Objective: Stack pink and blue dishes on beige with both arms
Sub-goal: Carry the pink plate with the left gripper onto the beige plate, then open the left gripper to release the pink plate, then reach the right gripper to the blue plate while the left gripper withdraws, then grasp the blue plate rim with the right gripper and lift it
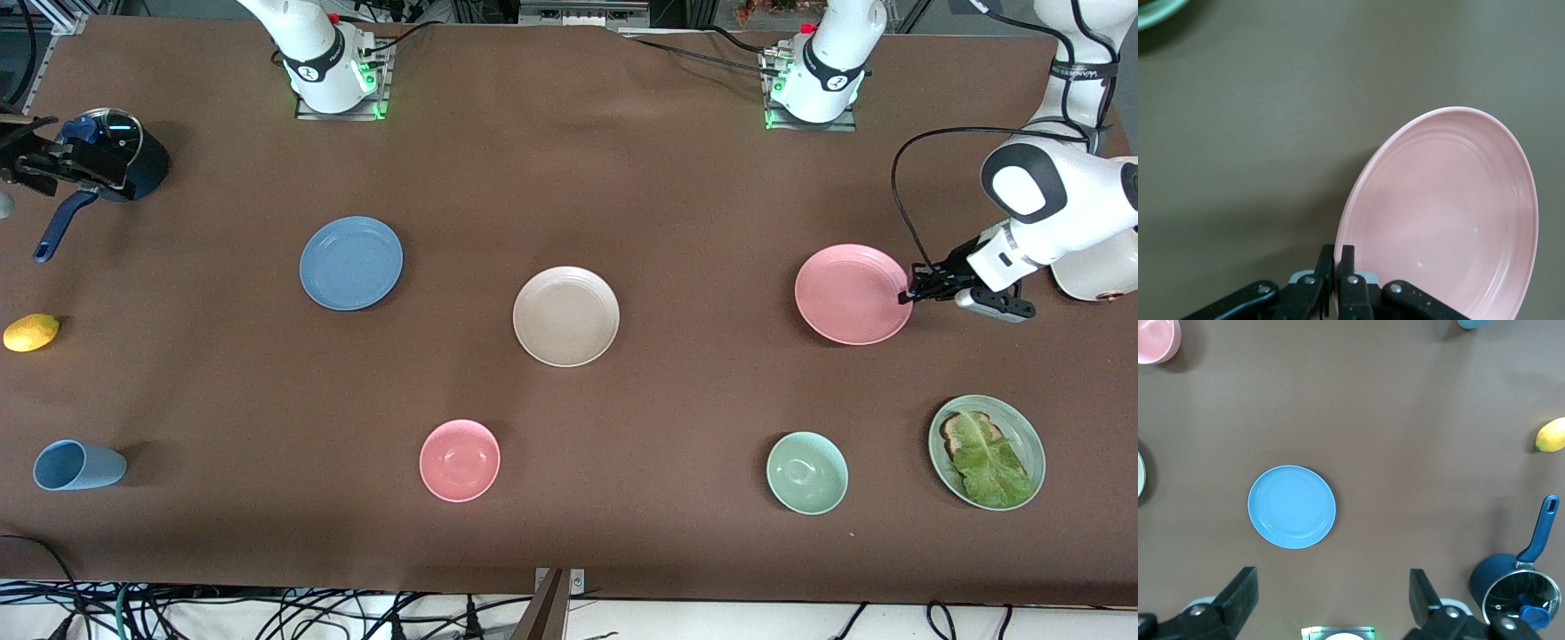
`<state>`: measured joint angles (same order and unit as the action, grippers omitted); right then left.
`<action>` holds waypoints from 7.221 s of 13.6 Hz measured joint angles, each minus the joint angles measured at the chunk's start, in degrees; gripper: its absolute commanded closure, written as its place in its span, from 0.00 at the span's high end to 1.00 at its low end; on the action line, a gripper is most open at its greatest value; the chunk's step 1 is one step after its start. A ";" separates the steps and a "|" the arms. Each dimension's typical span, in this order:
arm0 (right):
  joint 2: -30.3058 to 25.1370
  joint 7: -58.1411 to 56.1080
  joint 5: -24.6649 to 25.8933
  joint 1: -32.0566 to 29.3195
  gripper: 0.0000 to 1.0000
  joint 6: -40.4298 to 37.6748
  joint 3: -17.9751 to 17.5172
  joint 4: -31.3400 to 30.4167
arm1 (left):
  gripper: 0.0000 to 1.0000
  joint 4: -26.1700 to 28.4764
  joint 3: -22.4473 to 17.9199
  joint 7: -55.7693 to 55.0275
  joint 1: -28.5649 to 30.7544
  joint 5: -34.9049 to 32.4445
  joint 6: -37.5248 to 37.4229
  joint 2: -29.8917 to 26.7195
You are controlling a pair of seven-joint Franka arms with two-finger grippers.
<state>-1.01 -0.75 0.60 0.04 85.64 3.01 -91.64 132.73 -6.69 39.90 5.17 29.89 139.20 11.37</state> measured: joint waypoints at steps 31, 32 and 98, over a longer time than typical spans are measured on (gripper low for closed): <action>0.00 0.00 0.00 -0.01 1.00 -0.10 0.07 0.00 | 0.48 -14.33 7.42 -81.17 -45.79 0.00 18.36 15.53; 0.00 0.00 0.00 -0.01 1.00 -0.10 0.07 0.00 | 0.51 -14.63 7.10 -81.20 -45.79 0.00 18.37 15.53; 15.31 20.57 -23.77 20.07 0.00 30.42 -1.38 -19.21 | 1.00 -44.99 2.38 -37.13 -6.72 -26.99 -56.77 -8.49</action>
<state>14.31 19.82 -23.17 20.11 116.07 1.63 -110.86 87.74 -4.31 2.77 -1.55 2.90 82.42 2.88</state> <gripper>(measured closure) 0.956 0.000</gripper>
